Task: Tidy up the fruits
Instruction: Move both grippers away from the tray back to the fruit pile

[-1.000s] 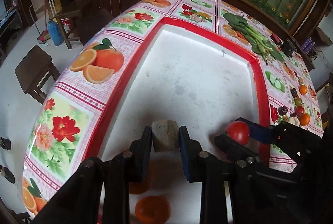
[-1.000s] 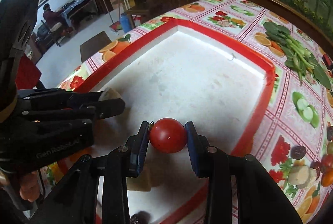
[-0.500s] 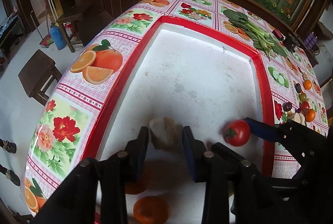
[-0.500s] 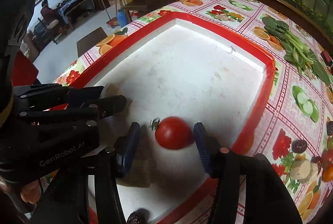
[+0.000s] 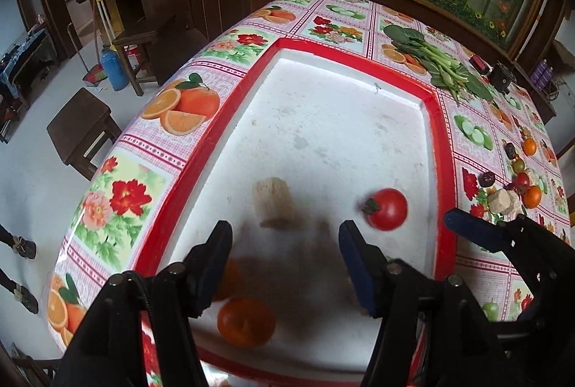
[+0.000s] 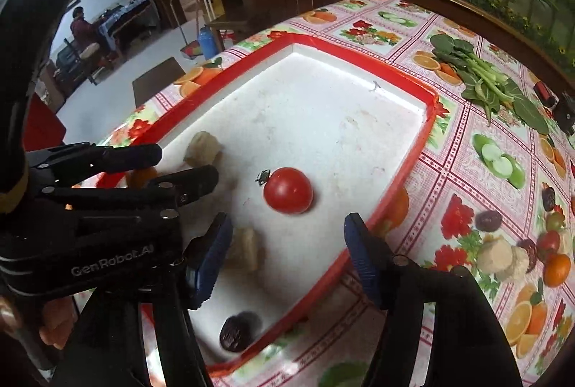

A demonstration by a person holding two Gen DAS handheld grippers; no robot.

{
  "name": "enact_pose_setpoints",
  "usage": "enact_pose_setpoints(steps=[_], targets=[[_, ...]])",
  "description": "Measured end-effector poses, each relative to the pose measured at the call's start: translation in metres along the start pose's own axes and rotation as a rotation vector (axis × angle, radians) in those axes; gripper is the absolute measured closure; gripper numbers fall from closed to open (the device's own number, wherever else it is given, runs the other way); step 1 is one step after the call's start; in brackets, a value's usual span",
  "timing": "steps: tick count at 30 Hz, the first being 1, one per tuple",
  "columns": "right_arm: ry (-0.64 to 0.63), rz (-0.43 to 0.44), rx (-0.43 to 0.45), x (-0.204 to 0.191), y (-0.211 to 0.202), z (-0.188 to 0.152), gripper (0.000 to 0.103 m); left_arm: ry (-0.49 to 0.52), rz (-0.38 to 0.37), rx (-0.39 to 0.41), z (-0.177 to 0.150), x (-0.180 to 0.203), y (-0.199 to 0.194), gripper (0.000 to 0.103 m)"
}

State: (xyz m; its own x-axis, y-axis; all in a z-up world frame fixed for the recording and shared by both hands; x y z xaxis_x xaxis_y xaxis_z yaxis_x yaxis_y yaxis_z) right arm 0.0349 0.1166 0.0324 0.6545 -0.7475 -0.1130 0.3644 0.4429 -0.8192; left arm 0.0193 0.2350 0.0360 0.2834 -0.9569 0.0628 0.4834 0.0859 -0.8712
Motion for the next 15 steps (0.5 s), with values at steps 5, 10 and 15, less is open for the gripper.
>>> enact_pose_setpoints(steps=[5,10,15], targets=[[0.009,0.002,0.015,0.002,-0.013,-0.011,0.030,0.000,0.011,0.008,-0.009,0.009,-0.010,0.034],[0.080,0.022,0.012,0.016,-0.025,-0.027,0.027,0.014,0.024,0.016,-0.019,0.023,-0.019,0.031],[0.134,0.021,0.014,0.029,-0.041,-0.046,0.025,0.029,0.026,0.028,-0.030,0.041,-0.031,0.027]])
Point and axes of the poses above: each gripper's, at about its wrist camera, not at the fingertips, and y roughly the way its jaws point, x to its right, z to its top, the point moved 1 cm from there along y, roughly the way its jaws point
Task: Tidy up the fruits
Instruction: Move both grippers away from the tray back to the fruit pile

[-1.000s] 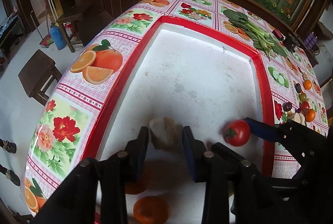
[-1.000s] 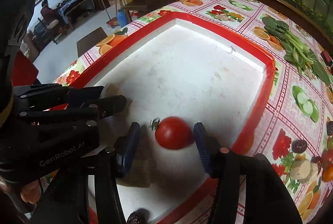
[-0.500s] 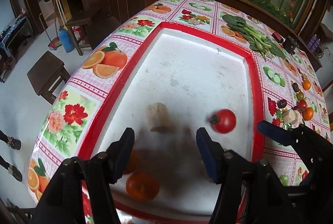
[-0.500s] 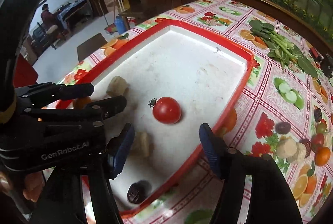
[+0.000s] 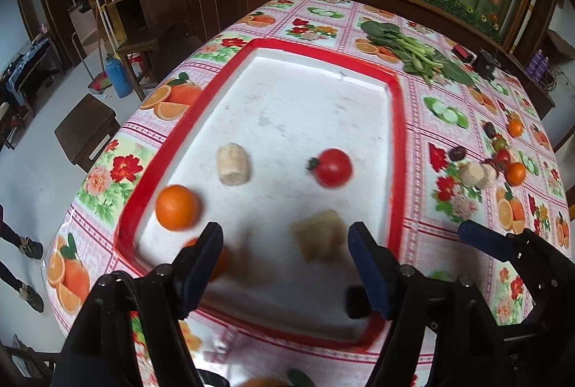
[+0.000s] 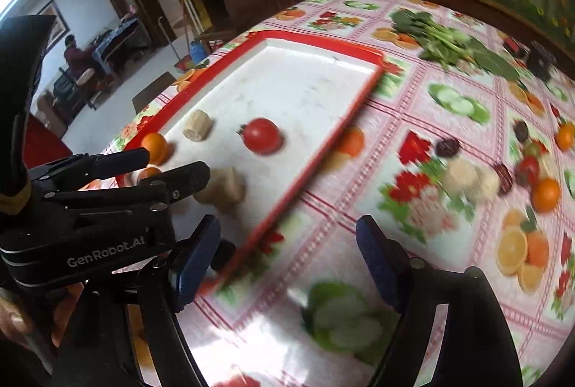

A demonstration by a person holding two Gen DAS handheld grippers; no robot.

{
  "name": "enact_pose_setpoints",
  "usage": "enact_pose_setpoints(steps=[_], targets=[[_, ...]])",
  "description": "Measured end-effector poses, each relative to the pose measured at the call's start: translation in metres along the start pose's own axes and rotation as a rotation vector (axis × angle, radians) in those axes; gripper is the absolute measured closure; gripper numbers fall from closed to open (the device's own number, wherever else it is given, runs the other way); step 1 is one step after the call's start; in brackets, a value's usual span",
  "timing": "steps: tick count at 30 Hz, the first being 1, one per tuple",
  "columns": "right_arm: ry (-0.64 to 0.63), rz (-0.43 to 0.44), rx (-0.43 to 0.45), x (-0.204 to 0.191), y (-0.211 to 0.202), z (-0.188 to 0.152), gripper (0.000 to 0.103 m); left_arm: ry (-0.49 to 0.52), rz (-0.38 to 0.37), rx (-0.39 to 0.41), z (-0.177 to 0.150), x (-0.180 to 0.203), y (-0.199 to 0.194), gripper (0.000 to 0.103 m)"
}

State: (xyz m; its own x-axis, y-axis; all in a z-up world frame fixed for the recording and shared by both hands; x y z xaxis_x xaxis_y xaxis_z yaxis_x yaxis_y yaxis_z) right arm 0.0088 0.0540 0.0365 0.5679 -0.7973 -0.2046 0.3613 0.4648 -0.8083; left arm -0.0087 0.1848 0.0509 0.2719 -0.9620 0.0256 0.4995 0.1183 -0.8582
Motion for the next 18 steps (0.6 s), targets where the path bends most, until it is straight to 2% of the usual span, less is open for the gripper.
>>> enact_pose_setpoints(steps=[7,18], targets=[[0.055,-0.013,0.006,0.024,-0.019,-0.022,0.024,0.029,-0.012,0.011,-0.011,0.030,-0.014,0.026],[0.178,-0.022,0.010,0.075,-0.047,-0.059,0.023,0.101,-0.049,-0.019,-0.032,0.086,-0.019,0.025]])
Point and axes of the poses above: each gripper's, at about its wrist camera, not at the fingertips, and y roughly the way its jaws point, x to its right, z to its top, the point moved 1 cm from there along y, roughly the way its jaws point
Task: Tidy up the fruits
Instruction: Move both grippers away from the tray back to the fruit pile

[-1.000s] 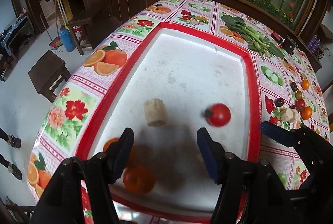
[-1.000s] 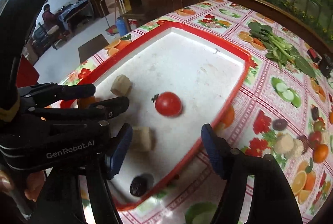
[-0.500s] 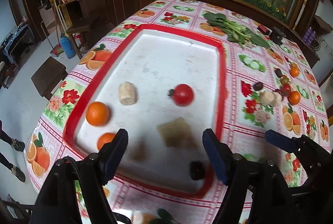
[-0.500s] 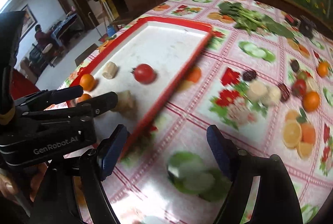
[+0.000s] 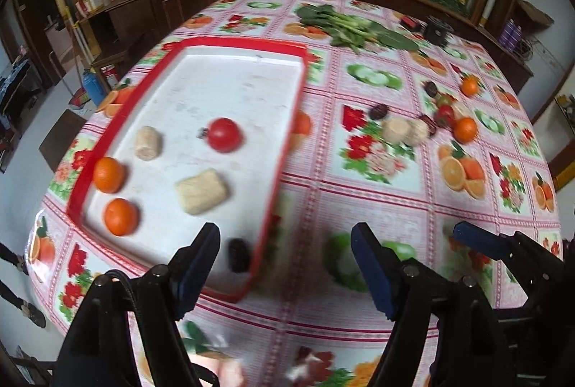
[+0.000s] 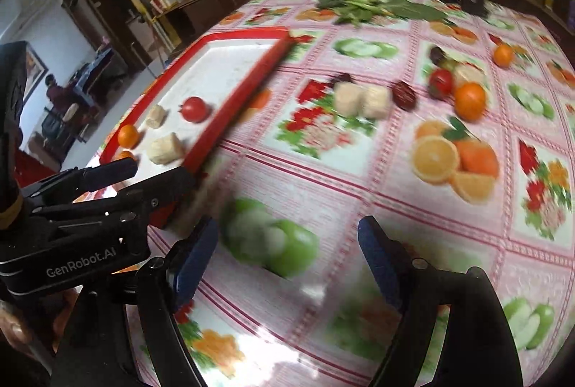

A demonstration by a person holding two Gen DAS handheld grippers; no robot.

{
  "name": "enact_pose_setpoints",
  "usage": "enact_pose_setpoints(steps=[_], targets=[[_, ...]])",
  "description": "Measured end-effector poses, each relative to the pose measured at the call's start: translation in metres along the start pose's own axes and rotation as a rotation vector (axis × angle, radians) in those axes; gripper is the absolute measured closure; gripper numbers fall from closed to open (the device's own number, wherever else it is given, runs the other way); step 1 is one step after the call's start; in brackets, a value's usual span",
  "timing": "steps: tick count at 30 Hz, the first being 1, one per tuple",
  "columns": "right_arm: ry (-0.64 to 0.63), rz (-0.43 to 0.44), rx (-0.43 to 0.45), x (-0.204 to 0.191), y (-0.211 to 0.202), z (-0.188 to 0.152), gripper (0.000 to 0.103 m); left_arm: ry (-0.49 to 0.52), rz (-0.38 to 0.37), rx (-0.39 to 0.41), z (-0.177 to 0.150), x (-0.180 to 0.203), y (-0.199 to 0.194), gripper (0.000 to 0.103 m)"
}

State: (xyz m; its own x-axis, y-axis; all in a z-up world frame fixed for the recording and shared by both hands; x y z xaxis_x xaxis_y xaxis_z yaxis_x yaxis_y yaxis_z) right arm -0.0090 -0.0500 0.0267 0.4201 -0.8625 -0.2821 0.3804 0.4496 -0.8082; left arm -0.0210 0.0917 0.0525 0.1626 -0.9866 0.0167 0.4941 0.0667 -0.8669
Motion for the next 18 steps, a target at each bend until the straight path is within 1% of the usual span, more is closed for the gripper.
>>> enact_pose_setpoints(steps=[7,12,15,18], targets=[[0.093,-0.045,0.000,0.046,-0.012,-0.012,0.023,0.050,-0.036,-0.027,0.001,0.037,0.009,0.025],[0.166,-0.071,0.015,0.079,-0.023,-0.019,0.023,0.088,-0.044,-0.049,0.008,0.059,0.021,0.025],[0.185,-0.089,0.028,0.094,-0.028,-0.019,0.023,0.097,-0.050,-0.070,0.016,0.067,0.028,0.025],[0.181,-0.122,0.060,0.107,-0.033,-0.013,0.023,0.095,-0.056,-0.067,0.021,0.071,0.031,0.025]])
Point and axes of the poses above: each gripper's, at about its wrist camera, not at the fingertips, and y roughly the way its jaws point, x to its right, z to its top, the point moved 1 cm from there along y, roughly the way its jaws point
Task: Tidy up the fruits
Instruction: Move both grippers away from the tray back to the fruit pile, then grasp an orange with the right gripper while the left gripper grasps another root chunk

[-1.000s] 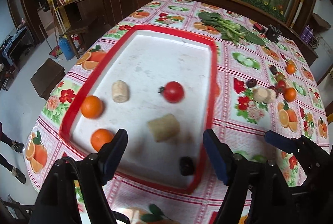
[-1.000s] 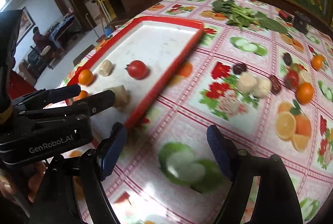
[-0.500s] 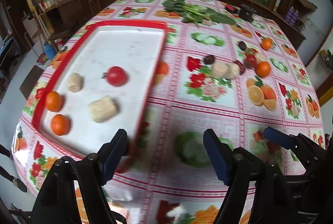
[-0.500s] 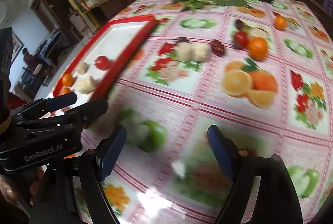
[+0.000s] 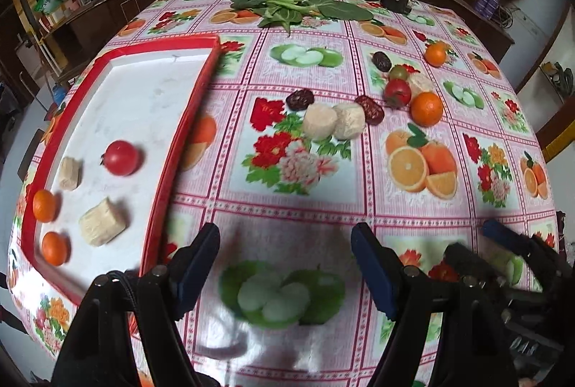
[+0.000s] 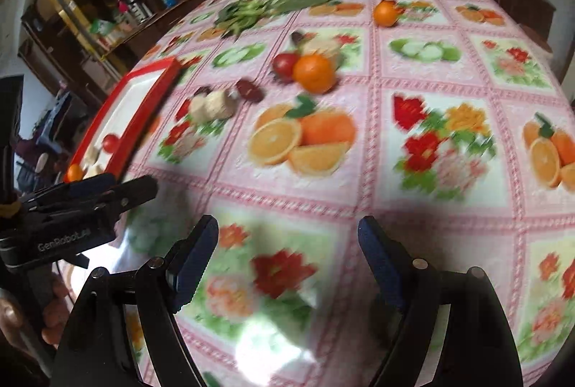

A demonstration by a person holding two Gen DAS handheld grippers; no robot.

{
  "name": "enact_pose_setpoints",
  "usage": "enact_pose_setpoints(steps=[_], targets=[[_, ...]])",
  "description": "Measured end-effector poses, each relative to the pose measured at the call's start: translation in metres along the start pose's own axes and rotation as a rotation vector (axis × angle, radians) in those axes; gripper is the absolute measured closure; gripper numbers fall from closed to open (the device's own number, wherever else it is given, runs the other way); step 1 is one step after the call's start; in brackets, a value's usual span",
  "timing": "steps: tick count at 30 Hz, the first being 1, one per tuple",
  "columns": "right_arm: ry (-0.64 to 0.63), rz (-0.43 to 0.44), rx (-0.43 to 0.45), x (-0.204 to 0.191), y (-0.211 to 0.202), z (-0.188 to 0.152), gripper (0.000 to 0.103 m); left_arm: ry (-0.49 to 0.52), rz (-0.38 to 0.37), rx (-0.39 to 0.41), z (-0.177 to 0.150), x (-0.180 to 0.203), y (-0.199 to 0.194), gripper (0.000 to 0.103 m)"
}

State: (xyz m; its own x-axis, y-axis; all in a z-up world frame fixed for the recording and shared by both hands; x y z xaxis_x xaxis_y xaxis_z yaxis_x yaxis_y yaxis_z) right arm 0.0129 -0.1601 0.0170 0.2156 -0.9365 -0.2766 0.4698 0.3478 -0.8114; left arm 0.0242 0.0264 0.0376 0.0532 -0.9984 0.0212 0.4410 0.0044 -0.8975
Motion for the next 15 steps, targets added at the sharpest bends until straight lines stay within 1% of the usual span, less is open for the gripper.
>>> enact_pose_setpoints(steps=[2,6,9,12,14,15], targets=[[0.001,-0.011,0.031,0.008,-0.001,0.011,0.022,0.011,0.004,-0.003,0.004,0.002,0.003,0.025],[-0.014,-0.015,0.079,0.019,0.008,0.047,0.022,0.029,0.009,-0.011,0.011,0.003,0.010,0.025],[-0.062,-0.011,0.091,0.016,0.026,0.069,0.023,0.041,0.016,-0.018,0.016,0.001,0.016,0.025],[-0.117,-0.016,0.087,0.012,0.042,0.082,0.023,0.050,-0.007,-0.026,0.020,0.000,0.021,0.025],[-0.138,-0.013,0.073,0.010,0.053,0.087,0.027,0.063,-0.015,-0.018,0.024,0.001,0.023,0.025],[-0.150,-0.015,0.071,0.008,0.056,0.088,0.032,0.074,-0.022,-0.015,0.027,0.002,0.024,0.025]])
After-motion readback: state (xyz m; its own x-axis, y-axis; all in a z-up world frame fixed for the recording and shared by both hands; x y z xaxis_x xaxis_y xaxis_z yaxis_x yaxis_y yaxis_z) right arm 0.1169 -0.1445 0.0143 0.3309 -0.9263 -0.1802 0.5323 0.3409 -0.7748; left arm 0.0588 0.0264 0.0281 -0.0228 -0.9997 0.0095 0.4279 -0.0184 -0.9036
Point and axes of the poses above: each gripper's, at about its wrist camera, not at the fingertips, and y roughly the way its jaws point, x to its right, z to its top, the point moved 1 cm from there along y, roughly the way its jaws point
